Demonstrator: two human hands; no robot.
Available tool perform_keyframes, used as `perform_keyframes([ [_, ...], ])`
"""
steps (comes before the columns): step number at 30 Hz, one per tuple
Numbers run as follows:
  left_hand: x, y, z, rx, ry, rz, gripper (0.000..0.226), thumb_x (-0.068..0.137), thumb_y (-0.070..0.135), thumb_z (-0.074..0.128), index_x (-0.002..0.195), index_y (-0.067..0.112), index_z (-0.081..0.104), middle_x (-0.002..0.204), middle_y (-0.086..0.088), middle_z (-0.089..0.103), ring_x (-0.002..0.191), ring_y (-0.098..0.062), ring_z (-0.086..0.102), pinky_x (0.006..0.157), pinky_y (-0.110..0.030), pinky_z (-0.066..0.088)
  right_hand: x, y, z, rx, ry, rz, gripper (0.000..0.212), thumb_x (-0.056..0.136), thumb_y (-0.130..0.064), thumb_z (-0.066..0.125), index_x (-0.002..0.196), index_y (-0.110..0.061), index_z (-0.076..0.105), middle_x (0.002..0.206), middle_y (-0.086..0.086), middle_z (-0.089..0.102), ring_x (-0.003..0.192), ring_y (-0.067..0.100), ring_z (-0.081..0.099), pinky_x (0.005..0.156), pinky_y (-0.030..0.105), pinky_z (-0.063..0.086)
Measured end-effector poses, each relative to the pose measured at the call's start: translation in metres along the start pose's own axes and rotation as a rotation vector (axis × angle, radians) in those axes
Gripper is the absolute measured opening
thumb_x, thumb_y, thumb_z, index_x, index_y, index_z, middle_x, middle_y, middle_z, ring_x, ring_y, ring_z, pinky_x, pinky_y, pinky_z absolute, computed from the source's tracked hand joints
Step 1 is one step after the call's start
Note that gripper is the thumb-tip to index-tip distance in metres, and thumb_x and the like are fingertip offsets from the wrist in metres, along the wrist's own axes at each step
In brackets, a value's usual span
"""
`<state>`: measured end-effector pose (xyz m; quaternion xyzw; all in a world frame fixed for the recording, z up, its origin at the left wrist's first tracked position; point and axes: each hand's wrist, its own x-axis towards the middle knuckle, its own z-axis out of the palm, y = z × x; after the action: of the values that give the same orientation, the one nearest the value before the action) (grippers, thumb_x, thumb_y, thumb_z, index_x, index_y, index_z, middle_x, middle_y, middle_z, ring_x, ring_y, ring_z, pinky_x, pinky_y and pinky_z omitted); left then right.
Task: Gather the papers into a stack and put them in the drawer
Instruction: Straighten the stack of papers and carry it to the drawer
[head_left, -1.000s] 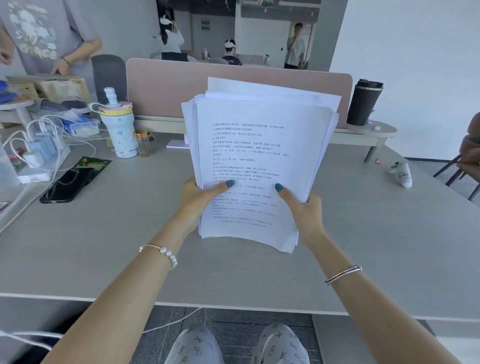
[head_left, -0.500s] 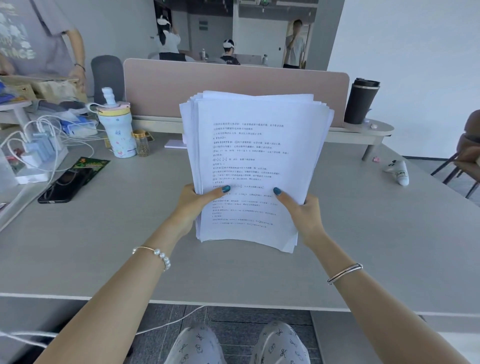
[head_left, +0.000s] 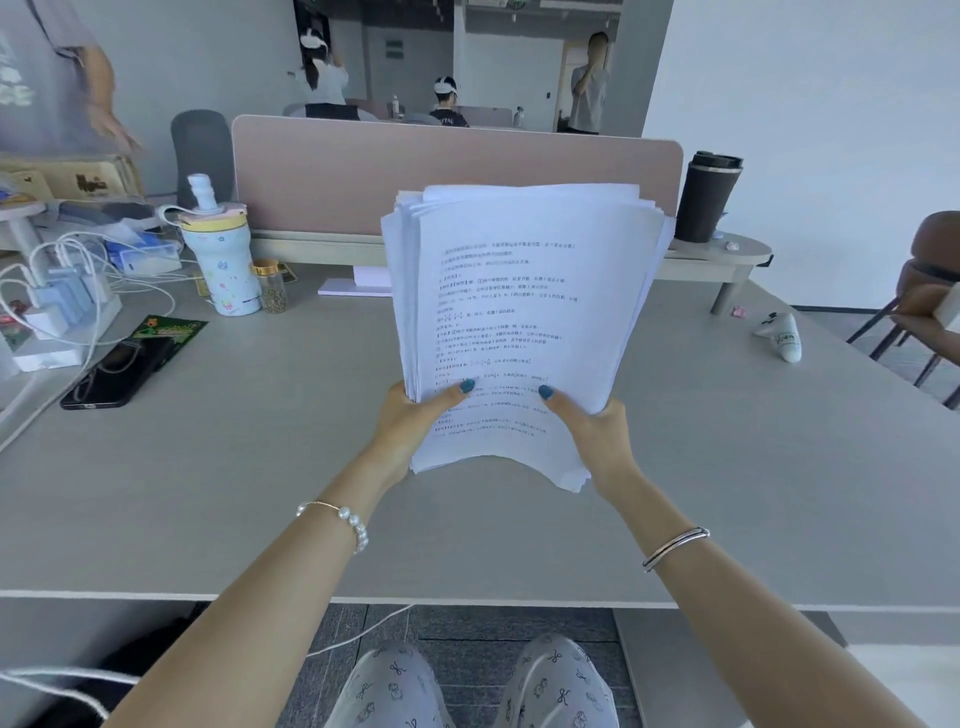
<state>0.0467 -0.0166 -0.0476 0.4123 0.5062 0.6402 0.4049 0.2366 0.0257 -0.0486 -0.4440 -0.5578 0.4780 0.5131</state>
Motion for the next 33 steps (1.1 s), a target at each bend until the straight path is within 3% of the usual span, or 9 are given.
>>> perform_keyframes([
  [4, -0.003, 0.002, 0.008, 0.012, 0.013, 0.011, 0.018, 0.076, 0.018, 0.075, 0.079, 0.031, 0.063, 0.079, 0.016, 0.067, 0.059, 0.011, 0.065, 0.051, -0.007, 0.048, -0.003, 0.004, -0.005, 0.009, 0.050, -0.006, 0.013, 0.084, -0.026, 0.066, 0.071, -0.026, 0.063, 0.074, -0.002, 0.063, 0.066, 0.016, 0.059, 0.061, 0.030, 0.047],
  [8, -0.004, 0.002, 0.018, 0.030, -0.030, 0.009, 0.016, 0.077, 0.022, 0.074, 0.090, 0.028, 0.067, 0.088, 0.012, 0.070, 0.070, 0.006, 0.068, 0.059, -0.012, 0.054, -0.003, 0.004, -0.017, 0.059, 0.046, -0.028, 0.010, 0.089, -0.030, 0.059, 0.090, -0.024, 0.066, 0.086, -0.003, 0.068, 0.080, 0.016, 0.064, 0.069, 0.029, 0.051],
  [12, -0.009, 0.002, 0.046, 0.024, -0.101, -0.024, 0.019, 0.078, 0.027, 0.073, 0.096, 0.028, 0.067, 0.093, 0.011, 0.072, 0.080, 0.000, 0.069, 0.065, -0.019, 0.055, -0.007, -0.001, -0.042, 0.081, 0.111, -0.081, 0.025, 0.093, -0.024, 0.047, 0.116, -0.023, 0.056, 0.101, -0.014, 0.064, 0.097, 0.009, 0.061, 0.074, 0.023, 0.048],
  [15, -0.013, 0.001, 0.076, 0.021, -0.164, -0.041, 0.016, 0.077, 0.029, 0.073, 0.092, 0.030, 0.068, 0.089, 0.014, 0.072, 0.075, 0.003, 0.069, 0.061, -0.016, 0.054, -0.010, -0.004, -0.074, 0.058, 0.176, -0.121, 0.029, 0.095, -0.023, 0.044, 0.122, -0.023, 0.053, 0.109, -0.013, 0.063, 0.102, 0.004, 0.059, 0.079, 0.021, 0.046],
  [21, -0.027, -0.008, 0.151, 0.011, -0.378, -0.082, 0.014, 0.077, 0.025, 0.074, 0.089, 0.030, 0.069, 0.089, 0.014, 0.073, 0.082, -0.003, 0.070, 0.065, -0.019, 0.055, -0.027, -0.003, -0.162, -0.060, 0.376, -0.137, 0.030, 0.095, -0.027, 0.047, 0.122, -0.018, 0.054, 0.113, -0.005, 0.065, 0.104, 0.016, 0.060, 0.087, 0.032, 0.047],
  [28, -0.064, -0.026, 0.249, 0.044, -0.681, -0.106, 0.028, 0.080, 0.026, 0.070, 0.108, 0.029, 0.066, 0.103, 0.015, 0.070, 0.093, -0.003, 0.068, 0.070, -0.016, 0.051, -0.066, -0.003, -0.271, -0.190, 0.586, -0.080, 0.020, 0.095, -0.026, 0.046, 0.113, -0.022, 0.055, 0.108, -0.003, 0.063, 0.100, 0.022, 0.058, 0.082, 0.036, 0.046],
  [33, -0.087, -0.034, 0.309, 0.069, -0.809, -0.101, 0.025, 0.082, 0.025, 0.068, 0.106, 0.031, 0.064, 0.102, 0.017, 0.069, 0.093, -0.001, 0.066, 0.071, -0.017, 0.050, -0.101, -0.005, -0.331, -0.240, 0.714, -0.077, 0.013, 0.096, -0.022, 0.046, 0.107, -0.023, 0.053, 0.100, -0.005, 0.061, 0.086, 0.014, 0.056, 0.064, 0.019, 0.045],
])
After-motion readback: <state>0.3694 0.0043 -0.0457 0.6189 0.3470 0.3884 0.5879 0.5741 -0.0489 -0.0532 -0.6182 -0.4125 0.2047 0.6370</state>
